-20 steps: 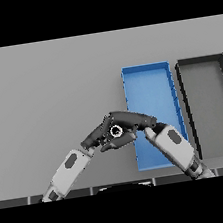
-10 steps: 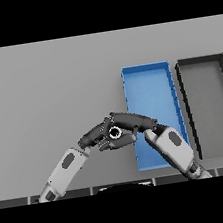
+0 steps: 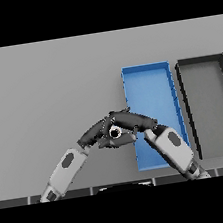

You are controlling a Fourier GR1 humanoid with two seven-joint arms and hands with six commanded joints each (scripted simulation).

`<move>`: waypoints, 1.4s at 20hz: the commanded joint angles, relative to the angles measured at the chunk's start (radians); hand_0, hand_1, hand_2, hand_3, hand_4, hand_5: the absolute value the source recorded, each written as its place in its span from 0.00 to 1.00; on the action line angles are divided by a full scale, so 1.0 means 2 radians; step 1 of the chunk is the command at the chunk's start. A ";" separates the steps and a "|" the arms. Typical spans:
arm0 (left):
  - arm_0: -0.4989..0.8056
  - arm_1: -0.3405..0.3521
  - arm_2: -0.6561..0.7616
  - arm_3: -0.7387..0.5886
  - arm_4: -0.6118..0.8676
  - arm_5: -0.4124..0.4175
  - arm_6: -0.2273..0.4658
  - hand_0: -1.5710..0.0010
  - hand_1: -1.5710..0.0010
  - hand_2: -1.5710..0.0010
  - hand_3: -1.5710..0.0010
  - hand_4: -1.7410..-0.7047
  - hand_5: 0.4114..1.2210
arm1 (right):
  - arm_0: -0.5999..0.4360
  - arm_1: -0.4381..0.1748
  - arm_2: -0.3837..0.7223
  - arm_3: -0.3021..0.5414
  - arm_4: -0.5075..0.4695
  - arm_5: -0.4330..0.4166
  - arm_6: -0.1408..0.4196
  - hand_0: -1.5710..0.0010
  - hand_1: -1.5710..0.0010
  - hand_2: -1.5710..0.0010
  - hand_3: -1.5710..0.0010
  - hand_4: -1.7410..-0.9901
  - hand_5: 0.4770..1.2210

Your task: Pick up the blue pipe and place it into the blue bin.

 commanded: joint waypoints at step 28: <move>0.020 0.022 -0.004 -0.029 -0.006 0.007 0.036 1.00 1.00 1.00 1.00 0.88 0.06 | -0.213 -0.139 -0.237 0.225 -0.149 -0.163 0.099 0.00 0.00 0.00 0.00 0.32 1.00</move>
